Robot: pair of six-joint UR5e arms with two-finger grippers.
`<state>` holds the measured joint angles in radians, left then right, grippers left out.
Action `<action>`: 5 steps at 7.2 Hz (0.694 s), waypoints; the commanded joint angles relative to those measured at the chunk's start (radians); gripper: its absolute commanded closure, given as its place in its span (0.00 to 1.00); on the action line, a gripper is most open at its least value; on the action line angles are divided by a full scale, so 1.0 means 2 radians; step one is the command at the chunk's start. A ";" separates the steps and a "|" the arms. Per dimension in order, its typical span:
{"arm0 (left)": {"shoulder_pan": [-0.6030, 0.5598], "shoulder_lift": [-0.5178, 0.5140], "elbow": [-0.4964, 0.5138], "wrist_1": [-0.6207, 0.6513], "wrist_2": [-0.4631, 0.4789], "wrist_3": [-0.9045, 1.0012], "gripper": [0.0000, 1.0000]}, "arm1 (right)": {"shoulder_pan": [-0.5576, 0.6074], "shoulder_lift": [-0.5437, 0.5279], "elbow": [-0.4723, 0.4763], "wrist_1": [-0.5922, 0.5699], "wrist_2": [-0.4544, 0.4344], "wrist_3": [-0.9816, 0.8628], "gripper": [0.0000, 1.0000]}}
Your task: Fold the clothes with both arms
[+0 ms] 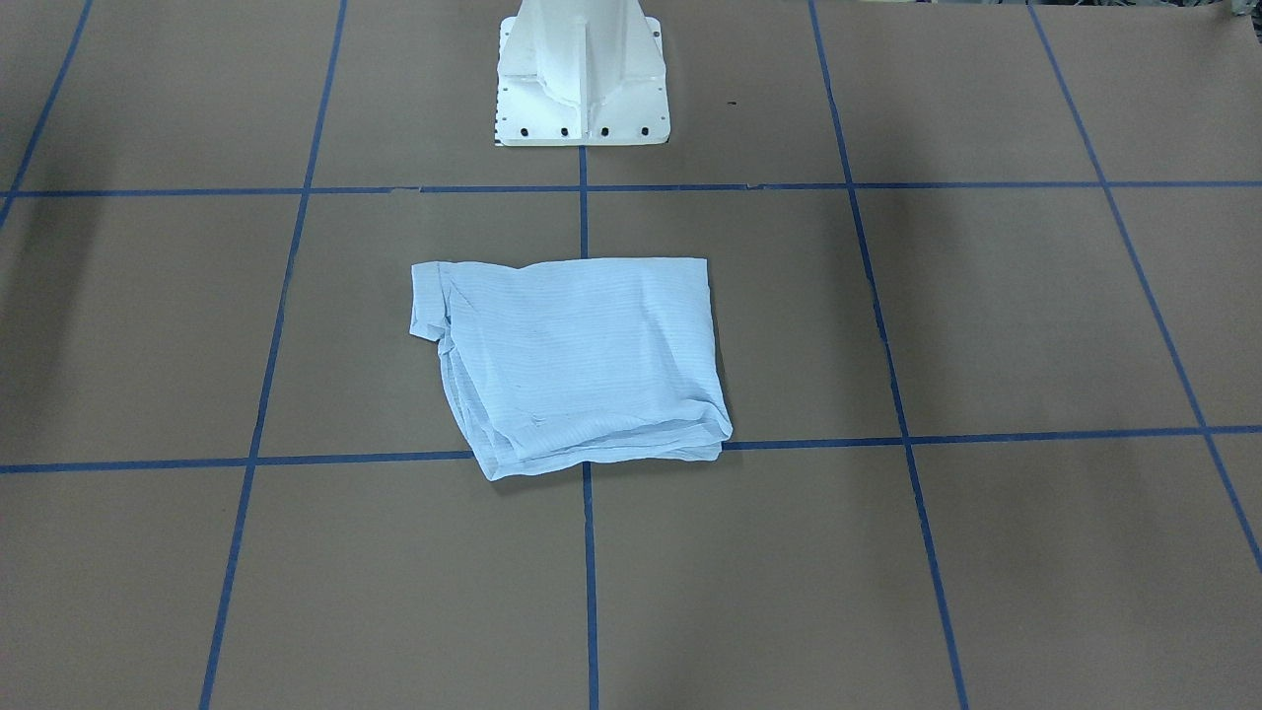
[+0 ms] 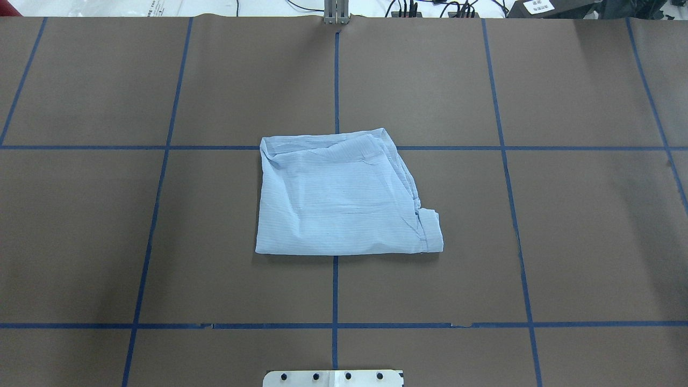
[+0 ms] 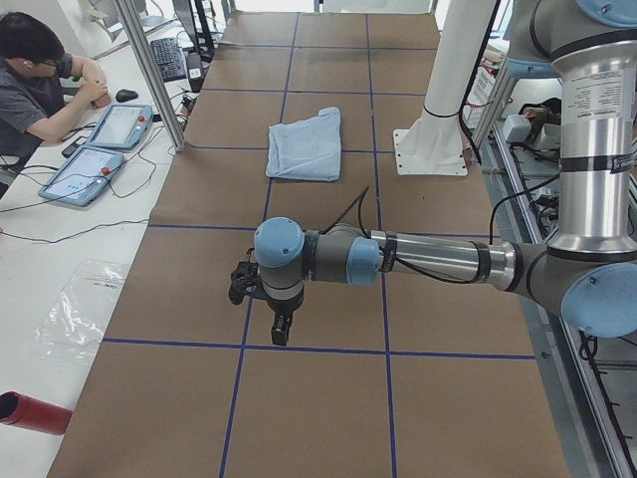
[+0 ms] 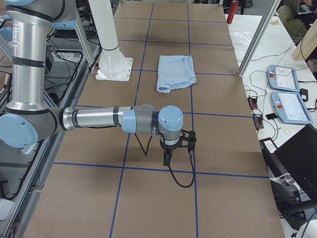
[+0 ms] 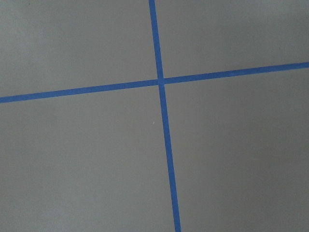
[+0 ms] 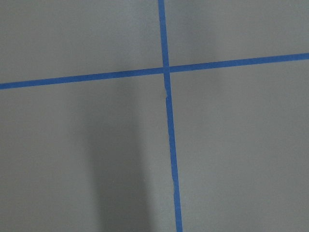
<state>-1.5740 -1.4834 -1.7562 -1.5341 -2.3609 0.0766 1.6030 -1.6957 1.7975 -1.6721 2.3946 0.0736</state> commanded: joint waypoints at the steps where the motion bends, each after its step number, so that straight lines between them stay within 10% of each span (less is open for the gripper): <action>1: 0.000 0.000 0.000 0.001 -0.001 -0.001 0.00 | 0.000 0.000 -0.002 0.000 0.000 -0.001 0.00; 5: 0.000 0.001 0.000 -0.003 -0.003 -0.040 0.00 | 0.000 0.000 -0.002 0.000 0.000 0.000 0.00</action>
<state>-1.5739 -1.4829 -1.7580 -1.5374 -2.3655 0.0043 1.6030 -1.6966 1.7933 -1.6720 2.3945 0.0735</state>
